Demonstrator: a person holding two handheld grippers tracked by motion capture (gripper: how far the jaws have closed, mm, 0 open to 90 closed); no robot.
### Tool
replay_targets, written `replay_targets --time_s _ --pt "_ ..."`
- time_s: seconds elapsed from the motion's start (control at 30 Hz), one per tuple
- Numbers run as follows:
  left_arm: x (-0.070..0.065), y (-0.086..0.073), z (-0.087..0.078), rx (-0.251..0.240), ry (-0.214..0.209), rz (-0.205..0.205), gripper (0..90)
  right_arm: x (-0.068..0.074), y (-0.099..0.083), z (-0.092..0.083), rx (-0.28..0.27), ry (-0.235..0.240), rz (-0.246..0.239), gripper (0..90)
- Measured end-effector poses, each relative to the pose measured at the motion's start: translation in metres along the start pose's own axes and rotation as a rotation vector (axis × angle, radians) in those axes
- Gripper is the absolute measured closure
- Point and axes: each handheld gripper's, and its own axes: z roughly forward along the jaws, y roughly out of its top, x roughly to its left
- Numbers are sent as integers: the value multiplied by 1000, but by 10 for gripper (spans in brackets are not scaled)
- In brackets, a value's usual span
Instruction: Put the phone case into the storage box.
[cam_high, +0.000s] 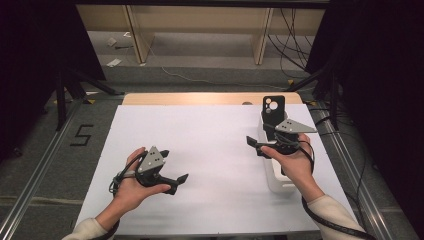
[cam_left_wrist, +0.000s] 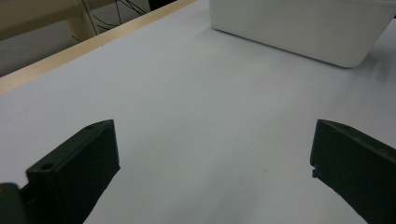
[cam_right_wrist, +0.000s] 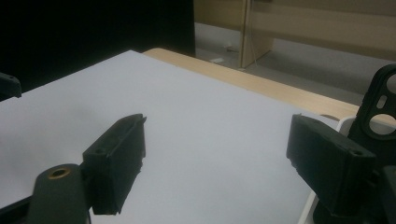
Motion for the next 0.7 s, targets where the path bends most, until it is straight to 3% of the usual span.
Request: replay_targets --time_s 0.7 --pt "1 0 0 0 3 1 10 2 -4 -10 -12 13 -13 199"
